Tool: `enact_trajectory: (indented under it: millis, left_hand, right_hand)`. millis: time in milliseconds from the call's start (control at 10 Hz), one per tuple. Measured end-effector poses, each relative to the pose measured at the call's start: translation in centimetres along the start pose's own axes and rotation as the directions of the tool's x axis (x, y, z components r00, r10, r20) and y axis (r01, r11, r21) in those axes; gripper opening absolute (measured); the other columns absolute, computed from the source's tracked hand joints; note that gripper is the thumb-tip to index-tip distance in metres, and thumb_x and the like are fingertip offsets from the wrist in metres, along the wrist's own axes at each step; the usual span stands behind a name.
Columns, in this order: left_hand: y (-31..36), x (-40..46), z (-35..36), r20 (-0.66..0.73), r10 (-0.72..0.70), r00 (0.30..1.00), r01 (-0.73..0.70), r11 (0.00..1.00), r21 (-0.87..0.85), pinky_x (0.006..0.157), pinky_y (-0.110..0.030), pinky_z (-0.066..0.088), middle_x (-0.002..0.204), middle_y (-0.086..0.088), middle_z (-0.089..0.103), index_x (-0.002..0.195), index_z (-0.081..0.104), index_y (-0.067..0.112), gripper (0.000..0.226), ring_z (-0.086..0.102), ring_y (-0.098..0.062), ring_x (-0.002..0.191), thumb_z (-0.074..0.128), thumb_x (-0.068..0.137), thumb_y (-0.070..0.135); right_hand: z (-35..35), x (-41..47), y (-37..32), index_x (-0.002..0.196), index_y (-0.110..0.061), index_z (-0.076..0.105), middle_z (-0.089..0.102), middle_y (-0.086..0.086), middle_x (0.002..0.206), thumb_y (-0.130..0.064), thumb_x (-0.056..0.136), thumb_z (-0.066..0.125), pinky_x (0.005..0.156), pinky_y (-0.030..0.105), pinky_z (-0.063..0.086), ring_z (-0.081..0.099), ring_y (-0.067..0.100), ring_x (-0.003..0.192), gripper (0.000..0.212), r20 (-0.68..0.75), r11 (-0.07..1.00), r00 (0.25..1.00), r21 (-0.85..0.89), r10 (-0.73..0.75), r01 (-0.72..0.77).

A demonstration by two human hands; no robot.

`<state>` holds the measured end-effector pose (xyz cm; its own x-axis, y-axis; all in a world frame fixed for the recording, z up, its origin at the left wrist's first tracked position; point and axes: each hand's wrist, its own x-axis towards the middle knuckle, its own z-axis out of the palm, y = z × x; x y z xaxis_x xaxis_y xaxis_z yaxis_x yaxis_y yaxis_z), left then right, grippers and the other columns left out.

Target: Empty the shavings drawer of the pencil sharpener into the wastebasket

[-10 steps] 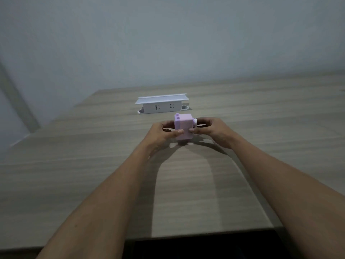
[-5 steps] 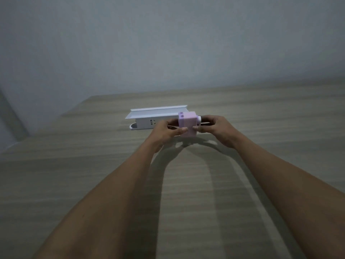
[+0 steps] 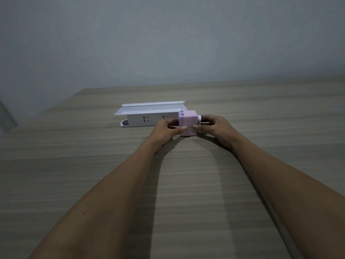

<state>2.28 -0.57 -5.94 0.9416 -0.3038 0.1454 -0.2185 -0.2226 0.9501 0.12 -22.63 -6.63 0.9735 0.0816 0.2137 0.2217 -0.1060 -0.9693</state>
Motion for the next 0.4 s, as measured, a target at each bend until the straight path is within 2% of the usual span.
enact_trajectory:
  millis: [100, 200, 300, 400]
  left_hand:
    - [0.0, -0.5, -0.1, -0.001, -0.045, 0.999, 0.045, 0.999, 0.024, 0.101, -0.037, 0.053, 0.127, -0.012, 0.070, 0.134, 0.063, 0.000, 0.057, 0.067, -0.028, 0.118, 0.082, 0.082, 0.017]
    - [0.4, -1.5, -0.5, -0.046, -0.087, 0.995, 0.090, 0.994, 0.062, 0.091, -0.030, 0.050, 0.139, -0.011, 0.058, 0.147, 0.047, -0.002, 0.077, 0.060, -0.021, 0.117, 0.083, 0.082, 0.018]
    - [1.5, -3.4, -1.8, -0.126, -0.104, 0.987, 0.116, 0.989, 0.093, 0.093, -0.037, 0.054, 0.141, -0.013, 0.055, 0.150, 0.042, 0.001, 0.080, 0.062, -0.026, 0.116, 0.080, 0.084, 0.025]
    - [2.9, -5.7, -3.3, -0.221, -0.058, 0.974, 0.101, 0.976, 0.192, 0.102, -0.044, 0.052, 0.137, -0.017, 0.058, 0.147, 0.047, 0.001, 0.074, 0.062, -0.030, 0.118, 0.075, 0.088, 0.035]
  right_hand:
    - [0.3, -0.5, 0.0, 0.129, -0.001, 0.067, 0.075, 0.016, 0.121, -0.003, 0.081, 0.082, 0.085, 0.032, 0.062, 0.073, 0.025, 0.109, 0.051, -0.051, 1.000, 0.999, 0.009, 0.008, -0.007]
    - [0.8, -1.5, -0.2, 0.134, -0.006, 0.066, 0.070, 0.006, 0.128, -0.019, 0.076, 0.088, 0.097, 0.030, 0.055, 0.067, 0.019, 0.118, 0.063, -0.174, 0.978, 0.982, -0.207, -0.075, 0.038]
    - [2.0, -3.6, -0.9, 0.134, -0.006, 0.064, 0.065, 0.002, 0.128, -0.032, 0.082, 0.083, 0.096, 0.024, 0.047, 0.061, 0.013, 0.117, 0.061, -0.296, 0.927, 0.940, -0.371, -0.169, 0.049]
    - [3.5, -5.2, -1.6, 0.130, -0.004, 0.067, 0.068, 0.011, 0.127, -0.033, 0.091, 0.073, 0.095, 0.031, 0.050, 0.065, 0.022, 0.117, 0.048, -0.350, 0.860, 0.903, -0.510, -0.248, 0.038]
